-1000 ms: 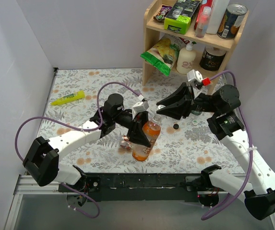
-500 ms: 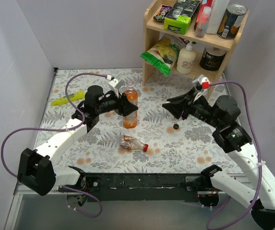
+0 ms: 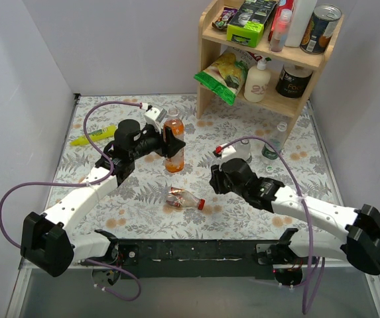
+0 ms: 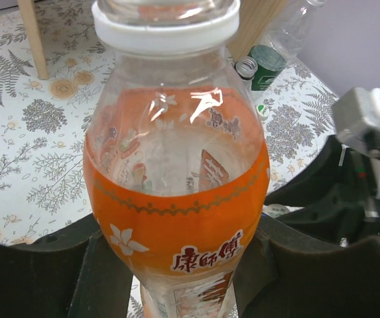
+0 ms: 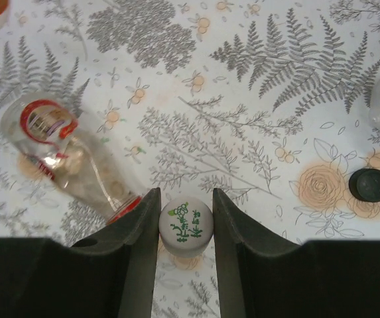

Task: Unscrew the bottle caps

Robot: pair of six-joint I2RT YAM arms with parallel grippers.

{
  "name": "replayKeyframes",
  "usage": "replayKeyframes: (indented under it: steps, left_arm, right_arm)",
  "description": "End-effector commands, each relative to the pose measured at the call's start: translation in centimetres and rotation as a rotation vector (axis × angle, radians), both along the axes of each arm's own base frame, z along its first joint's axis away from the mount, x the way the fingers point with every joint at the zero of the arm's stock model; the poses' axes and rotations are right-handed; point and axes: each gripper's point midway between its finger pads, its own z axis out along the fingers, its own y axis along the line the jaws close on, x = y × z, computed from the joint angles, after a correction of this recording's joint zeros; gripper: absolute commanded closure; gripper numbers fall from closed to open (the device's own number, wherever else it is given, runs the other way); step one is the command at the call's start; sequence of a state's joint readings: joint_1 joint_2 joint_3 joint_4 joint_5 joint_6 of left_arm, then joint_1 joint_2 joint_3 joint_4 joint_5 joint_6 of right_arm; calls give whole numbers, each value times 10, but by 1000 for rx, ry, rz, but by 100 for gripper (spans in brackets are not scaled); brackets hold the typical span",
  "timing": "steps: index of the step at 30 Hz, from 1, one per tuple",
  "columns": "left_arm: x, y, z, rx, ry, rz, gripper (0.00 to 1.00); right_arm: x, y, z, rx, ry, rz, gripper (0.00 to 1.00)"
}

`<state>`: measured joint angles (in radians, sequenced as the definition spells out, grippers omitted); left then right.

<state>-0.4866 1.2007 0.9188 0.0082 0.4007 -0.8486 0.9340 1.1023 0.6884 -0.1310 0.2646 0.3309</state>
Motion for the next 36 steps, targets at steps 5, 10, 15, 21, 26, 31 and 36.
replayKeyframes:
  steps: [5,10,15,21,26,31,36]
  left_arm:
    - [-1,3,9,2,-40,10,67]
    - [-2,3,10,0,-39,8,67]
    - [-2,1,9,-4,-30,-2,67]
    - [-2,1,8,-4,-26,-4,67]
    - [-2,0,6,-3,-20,-9,67]
    - [-2,-1,6,-3,-20,-10,67]
    - [-4,-2,5,-4,-18,-26,67]
  right_arm:
    - [51,12,-27,-12,-52,-166,84]
    - [61,17,-47,-53,-40,-189,81]
    - [70,21,-65,-65,-31,-210,80]
    - [82,18,-82,-97,-35,-267,75]
    - [90,15,-93,-135,-31,-294,62]
    - [92,15,-92,-132,-23,-301,45]
    - [91,19,-79,-110,-34,-271,39]
